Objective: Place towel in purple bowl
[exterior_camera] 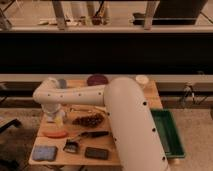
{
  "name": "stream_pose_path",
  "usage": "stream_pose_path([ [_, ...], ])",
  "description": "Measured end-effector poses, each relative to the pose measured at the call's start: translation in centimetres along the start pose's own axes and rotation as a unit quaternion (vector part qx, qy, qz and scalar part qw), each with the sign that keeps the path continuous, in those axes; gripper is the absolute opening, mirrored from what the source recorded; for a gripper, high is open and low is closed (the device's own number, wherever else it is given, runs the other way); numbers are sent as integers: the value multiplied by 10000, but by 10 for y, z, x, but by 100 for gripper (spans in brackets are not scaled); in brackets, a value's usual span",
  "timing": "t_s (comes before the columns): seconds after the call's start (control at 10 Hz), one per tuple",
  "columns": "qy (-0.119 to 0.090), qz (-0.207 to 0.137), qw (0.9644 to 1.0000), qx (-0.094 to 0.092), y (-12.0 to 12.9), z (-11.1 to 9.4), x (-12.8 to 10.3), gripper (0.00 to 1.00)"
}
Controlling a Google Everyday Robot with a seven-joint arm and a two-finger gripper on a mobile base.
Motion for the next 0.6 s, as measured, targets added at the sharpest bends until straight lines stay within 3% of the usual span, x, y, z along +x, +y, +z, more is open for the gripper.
stream_pose_path([
  [0.3, 201, -43, 9996, 174, -8, 1, 12, 80],
  [0.6, 186, -83, 9995, 222, -17, 7, 12, 80],
])
